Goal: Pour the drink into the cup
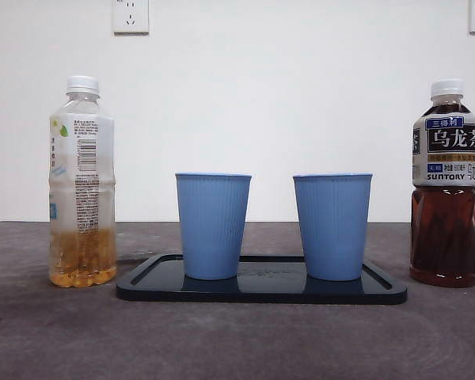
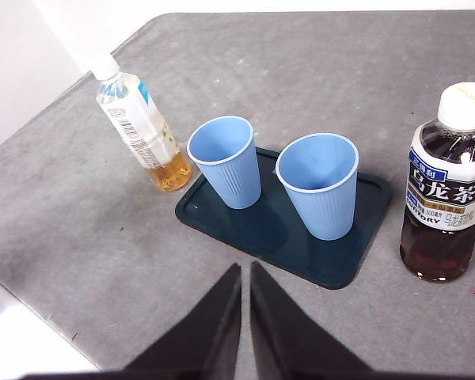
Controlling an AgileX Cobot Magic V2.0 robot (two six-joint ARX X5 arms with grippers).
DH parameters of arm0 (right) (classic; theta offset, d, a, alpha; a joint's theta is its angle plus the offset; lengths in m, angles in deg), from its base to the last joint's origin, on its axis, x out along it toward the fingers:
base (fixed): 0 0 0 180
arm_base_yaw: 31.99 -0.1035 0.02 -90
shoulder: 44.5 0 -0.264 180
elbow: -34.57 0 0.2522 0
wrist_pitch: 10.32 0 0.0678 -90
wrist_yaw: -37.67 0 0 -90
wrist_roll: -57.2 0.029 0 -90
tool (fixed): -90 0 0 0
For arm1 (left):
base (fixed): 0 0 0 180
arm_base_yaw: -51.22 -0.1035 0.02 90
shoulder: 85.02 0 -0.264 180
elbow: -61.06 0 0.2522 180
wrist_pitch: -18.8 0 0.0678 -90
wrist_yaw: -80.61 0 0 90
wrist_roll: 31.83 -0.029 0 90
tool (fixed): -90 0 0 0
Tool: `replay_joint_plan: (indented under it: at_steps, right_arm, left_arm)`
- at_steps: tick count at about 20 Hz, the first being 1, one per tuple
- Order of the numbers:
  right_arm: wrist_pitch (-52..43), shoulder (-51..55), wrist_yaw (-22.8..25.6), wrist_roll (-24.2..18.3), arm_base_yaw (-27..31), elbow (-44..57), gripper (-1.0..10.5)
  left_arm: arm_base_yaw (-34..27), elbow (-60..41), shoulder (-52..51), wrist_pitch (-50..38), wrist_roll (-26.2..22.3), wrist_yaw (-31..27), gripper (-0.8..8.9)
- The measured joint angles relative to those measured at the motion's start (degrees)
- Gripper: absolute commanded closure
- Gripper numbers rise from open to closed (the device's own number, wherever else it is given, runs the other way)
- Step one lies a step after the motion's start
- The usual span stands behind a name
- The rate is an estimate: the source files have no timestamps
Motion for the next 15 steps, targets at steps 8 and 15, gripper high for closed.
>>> replay_joint_plan:
  at_steps: [8,15]
  right_arm:
    - [0.0,0.0,0.0,0.0,0.0,0.0,9.3]
    - [0.0,0.0,0.0,0.0,0.0,0.0,9.3]
  left_arm:
    - [-6.58,-2.32,-0.83,-2.99,-0.04,0.24,7.9]
    - [-27.3,-29.38,-15.12,-29.07,-5.27,-3.26,7.9]
